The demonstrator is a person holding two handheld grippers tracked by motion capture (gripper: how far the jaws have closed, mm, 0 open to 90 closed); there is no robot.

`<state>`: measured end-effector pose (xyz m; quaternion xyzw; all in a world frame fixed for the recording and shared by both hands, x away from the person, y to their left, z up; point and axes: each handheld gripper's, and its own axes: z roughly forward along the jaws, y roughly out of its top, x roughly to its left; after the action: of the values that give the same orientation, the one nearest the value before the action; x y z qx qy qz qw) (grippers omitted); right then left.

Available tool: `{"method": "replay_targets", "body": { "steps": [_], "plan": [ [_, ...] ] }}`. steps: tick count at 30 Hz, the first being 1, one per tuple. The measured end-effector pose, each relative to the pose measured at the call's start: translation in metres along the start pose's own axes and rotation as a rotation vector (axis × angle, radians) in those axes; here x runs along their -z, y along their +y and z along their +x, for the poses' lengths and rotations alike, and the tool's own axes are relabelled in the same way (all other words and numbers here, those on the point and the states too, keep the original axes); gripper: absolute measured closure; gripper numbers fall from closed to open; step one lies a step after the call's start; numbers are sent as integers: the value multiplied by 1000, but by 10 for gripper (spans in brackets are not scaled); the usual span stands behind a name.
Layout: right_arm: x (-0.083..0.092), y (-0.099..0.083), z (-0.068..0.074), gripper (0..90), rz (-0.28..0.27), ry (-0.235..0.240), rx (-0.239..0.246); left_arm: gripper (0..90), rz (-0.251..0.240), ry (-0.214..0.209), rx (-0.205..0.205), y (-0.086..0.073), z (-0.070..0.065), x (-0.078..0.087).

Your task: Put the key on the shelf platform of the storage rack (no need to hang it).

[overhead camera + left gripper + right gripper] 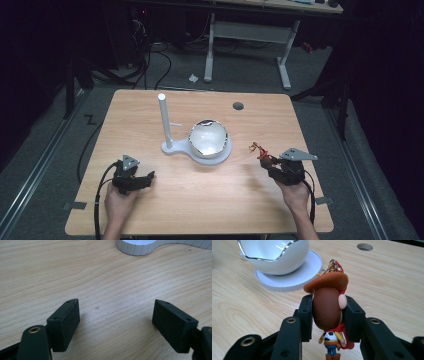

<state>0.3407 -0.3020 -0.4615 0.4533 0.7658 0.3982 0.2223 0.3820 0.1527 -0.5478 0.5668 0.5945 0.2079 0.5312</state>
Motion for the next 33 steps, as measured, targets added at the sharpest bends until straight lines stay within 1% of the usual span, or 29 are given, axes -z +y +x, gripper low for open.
{"method": "replay_targets", "body": {
  "steps": [3, 6, 10, 12, 13, 18, 20, 33],
  "plan": [
    [0, 4, 3, 646, -6, 11, 13, 225, 0, 0, 0, 0, 0, 0],
    [1, 9, 6, 646, -16, 25, 14, 225, 0, 0, 0, 0, 0, 0],
    [2, 15, 10, 647, -25, 41, 26, 225, 0, 0, 0, 0, 0, 0],
    [1, 18, 12, 647, -29, 50, 36, 225, 0, 0, 0, 0, 0, 0],
    [0, 19, 13, 647, -30, 54, 30, 225, 0, 0, 0, 0, 0, 0],
    [-2, 25, 18, 647, -37, 72, 40, 225, 0, 0, 0, 0, 0, 0],
    [-3, 28, 19, 647, -42, 78, 51, 224, 0, 0, 0, 0, 0, 0],
    [-9, 42, 30, 648, -51, 120, 73, 225, 0, 0, 0, 0, 0, 0]
  ]
}}
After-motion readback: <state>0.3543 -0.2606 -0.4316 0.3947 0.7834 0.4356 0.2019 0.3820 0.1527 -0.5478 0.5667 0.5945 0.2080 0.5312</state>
